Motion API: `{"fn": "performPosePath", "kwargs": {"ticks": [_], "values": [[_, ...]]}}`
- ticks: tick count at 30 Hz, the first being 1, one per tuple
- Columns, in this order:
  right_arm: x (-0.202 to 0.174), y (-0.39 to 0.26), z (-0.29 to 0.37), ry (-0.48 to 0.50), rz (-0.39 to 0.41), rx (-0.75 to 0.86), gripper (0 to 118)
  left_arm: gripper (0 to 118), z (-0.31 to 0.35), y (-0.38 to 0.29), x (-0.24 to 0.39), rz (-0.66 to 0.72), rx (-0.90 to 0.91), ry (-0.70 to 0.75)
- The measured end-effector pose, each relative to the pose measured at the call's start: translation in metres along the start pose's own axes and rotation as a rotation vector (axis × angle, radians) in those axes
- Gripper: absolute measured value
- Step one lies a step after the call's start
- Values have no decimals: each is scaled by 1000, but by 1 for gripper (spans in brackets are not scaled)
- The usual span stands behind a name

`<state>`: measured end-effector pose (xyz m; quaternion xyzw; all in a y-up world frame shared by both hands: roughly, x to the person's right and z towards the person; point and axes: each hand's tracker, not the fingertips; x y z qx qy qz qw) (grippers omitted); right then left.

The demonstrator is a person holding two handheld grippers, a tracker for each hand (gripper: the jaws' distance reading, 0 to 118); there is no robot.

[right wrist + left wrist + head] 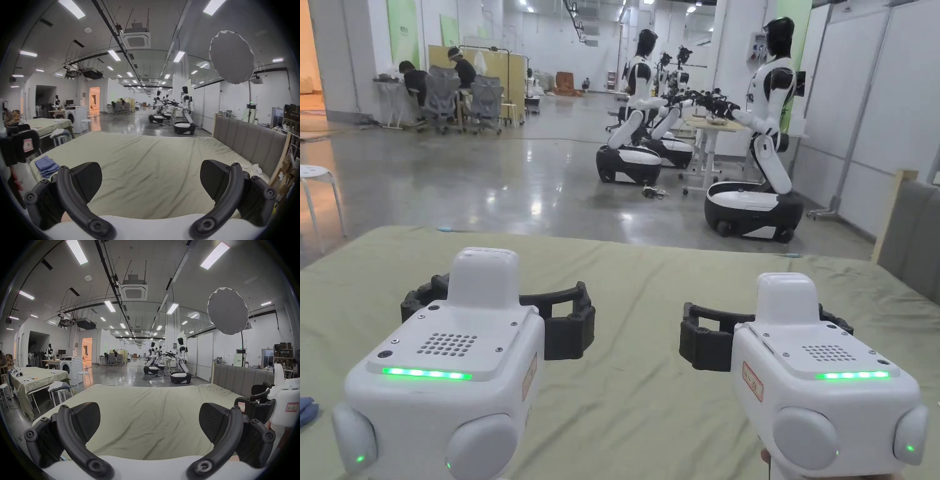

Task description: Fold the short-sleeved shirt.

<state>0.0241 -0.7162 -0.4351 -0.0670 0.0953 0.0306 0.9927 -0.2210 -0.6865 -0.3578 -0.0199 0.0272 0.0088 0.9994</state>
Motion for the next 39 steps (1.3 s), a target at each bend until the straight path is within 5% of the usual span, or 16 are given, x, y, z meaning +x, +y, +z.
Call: {"fn": "performPosePath", "kwargs": {"ticks": [9,15,24,39], "values": [[11,-4,6,52,-209,32,118,118,3,-2,6,-15,-13,-9],[3,6,23,12,-157,78,118,118,3,-3,2,-1,-13,-1],[16,13,32,67,-273,97,118,118,4,-1,-8,34,-25,-7],[6,11,27,-28,-153,105,118,118,6,-2,-6,24,-20,5]]}}
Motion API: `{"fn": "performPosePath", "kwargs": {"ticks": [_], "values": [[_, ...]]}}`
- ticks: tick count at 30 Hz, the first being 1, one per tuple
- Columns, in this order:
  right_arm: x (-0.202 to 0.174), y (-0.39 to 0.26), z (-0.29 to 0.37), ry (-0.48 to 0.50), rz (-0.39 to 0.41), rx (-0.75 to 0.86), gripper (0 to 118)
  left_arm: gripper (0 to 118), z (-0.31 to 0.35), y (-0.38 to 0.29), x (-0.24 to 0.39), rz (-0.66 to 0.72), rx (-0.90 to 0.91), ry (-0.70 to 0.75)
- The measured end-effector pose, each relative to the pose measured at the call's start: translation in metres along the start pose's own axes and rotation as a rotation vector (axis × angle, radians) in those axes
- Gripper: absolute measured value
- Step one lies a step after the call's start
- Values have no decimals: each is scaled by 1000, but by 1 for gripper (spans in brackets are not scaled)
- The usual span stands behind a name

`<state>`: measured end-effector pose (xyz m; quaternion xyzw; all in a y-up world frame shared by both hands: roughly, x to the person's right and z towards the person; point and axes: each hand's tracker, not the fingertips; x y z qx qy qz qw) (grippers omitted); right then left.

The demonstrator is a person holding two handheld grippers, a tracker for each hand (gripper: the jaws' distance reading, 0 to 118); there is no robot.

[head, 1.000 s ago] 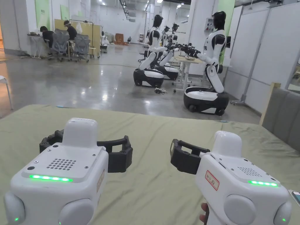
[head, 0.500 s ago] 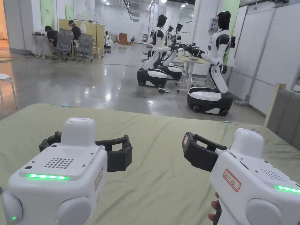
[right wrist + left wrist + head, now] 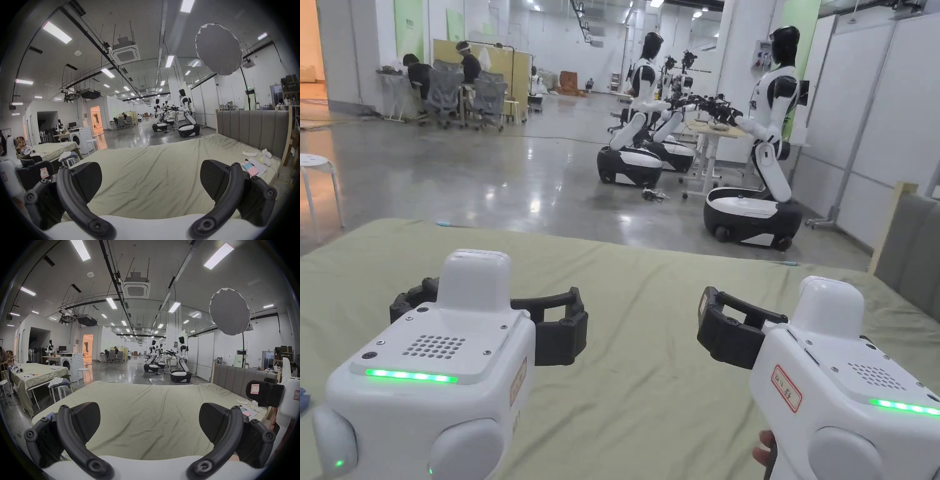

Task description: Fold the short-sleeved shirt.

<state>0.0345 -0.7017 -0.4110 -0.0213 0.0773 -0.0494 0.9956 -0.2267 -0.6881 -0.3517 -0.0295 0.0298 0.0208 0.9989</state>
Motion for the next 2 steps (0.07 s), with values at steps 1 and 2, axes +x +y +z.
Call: {"fn": "performPosePath", "kwargs": {"ticks": [1,2], "values": [[-1,-1,0,-3,-1,4,118,118,0,0,0,-2,1,-2],[0,0,0,-9,-7,5,118,118,0,0,0,-2,1,-3]]}}
